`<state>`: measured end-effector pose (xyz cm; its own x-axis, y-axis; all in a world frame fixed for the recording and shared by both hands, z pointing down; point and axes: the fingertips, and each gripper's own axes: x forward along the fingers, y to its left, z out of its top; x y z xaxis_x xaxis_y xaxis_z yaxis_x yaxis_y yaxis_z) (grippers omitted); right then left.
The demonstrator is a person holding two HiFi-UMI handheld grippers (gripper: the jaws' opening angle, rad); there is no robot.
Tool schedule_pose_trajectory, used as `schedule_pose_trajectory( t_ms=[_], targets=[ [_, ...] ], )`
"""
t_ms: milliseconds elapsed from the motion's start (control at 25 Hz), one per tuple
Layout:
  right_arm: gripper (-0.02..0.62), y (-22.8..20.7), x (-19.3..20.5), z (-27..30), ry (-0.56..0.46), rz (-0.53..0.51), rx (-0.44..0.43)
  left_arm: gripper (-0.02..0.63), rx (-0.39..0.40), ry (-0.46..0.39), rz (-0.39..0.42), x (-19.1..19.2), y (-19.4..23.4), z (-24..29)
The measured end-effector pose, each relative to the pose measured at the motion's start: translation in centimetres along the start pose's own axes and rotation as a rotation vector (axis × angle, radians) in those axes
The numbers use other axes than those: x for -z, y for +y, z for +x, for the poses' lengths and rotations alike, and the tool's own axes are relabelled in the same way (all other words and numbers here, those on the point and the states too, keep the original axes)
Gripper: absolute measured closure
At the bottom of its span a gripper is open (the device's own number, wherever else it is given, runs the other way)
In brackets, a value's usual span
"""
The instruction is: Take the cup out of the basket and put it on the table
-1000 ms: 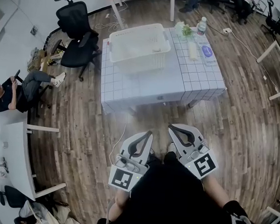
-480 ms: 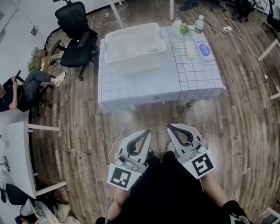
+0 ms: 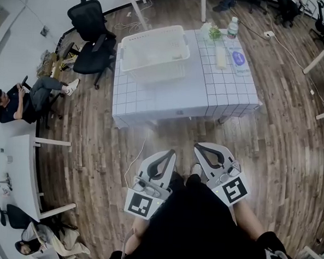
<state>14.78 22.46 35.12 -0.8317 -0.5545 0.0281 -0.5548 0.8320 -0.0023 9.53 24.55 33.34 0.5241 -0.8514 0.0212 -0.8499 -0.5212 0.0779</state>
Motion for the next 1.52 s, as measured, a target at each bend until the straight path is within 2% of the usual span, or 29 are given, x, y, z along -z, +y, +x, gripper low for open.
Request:
schedule_pose_trajectory(
  t_ms=[240,520,1040,1520],
  targets=[
    [0.578,-0.4,0.1,1.0,0.012,0.011,-0.011,0.597,-0.019,0.005,-0.009,0.2,1.0,0.4],
    [0.578,-1.1,0.0,4.1,0.022,-0.004,-0.001,0.597,0.008,-0.003,-0.012,0.3,3.8,1.8],
    [0.578,-3.3,-0.9,12.9,0.020,-0.016,0.046,0.597,0.066,-0.027,-0.016,-0.8,12.5,4.4],
    [0.578,-2.4,-0.9,20.5,0.032,-0.019,0.081,0.597,0.104,-0.015,-0.010,-0.7,19.6,4.6]
  ],
)
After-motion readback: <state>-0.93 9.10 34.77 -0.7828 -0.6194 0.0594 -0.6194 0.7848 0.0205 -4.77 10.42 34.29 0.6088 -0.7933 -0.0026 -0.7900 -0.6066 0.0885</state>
